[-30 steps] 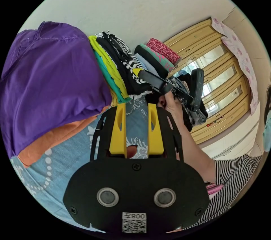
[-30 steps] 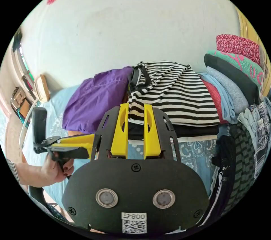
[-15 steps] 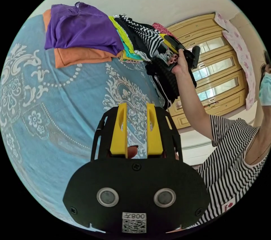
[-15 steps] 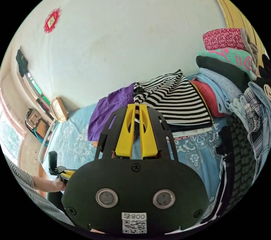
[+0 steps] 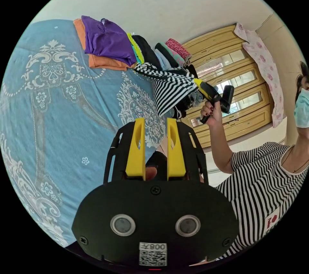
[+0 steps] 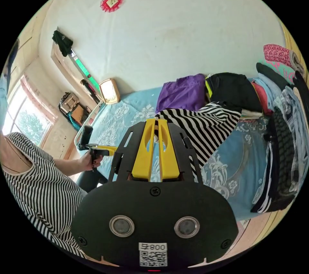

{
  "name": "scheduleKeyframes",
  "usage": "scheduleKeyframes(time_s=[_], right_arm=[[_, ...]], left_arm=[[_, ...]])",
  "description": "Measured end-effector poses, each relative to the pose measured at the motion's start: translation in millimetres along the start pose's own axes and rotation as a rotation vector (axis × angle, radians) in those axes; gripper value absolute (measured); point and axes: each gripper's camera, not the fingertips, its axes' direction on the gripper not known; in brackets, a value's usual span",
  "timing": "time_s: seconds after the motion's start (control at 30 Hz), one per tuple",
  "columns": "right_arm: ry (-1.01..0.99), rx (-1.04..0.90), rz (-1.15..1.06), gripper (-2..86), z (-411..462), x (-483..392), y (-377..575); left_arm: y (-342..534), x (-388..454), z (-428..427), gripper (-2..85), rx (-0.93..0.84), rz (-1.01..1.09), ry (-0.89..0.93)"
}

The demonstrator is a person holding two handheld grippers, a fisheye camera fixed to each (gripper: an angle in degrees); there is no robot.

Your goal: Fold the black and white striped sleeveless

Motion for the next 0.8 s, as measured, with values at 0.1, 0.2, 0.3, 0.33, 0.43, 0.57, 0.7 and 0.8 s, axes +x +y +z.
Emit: scheduleKeyframes(time_s=[0.1, 0.2, 0.3, 0.33, 0.43, 0.57, 0.7, 0.8], right_arm=[[-0.048, -0.126, 0.101, 1.2, 39, -15, 70], [-0.099, -0.23, 0.218, 1.1, 79, -21, 141], [-0.03, -0.314, 0.26, 1.2, 112, -28, 192], [-0.035, -0.331, 0.29, 1.3, 122, -25, 203], [-0.054, -0.292, 0.35, 2.1, 128, -18, 206], [0.093, -0.202, 0.248, 4.7, 125, -44, 175], [0.14, -0.176, 0.194, 8.3, 146, -66, 152], [0.151, -0.153, 0.143, 8.0, 172, -82, 144]], left_arm=[[31, 8, -12, 10.1, -0.022, -0.052, -0.001], [58, 14, -15, 10.1, -0.043, -0.094, -0.013], [72, 16, -12, 10.1, -0.072, -0.138, -0.026], [74, 17, -10, 10.1, -0.08, -0.157, -0.022], [72, 28, -10, 10.0, -0.067, -0.166, 0.003], [69, 48, -15, 9.9, -0.079, -0.129, -0.004], [73, 62, -26, 9.9, -0.1, -0.121, -0.027], [79, 65, -34, 9.9, -0.115, -0.136, -0.043]])
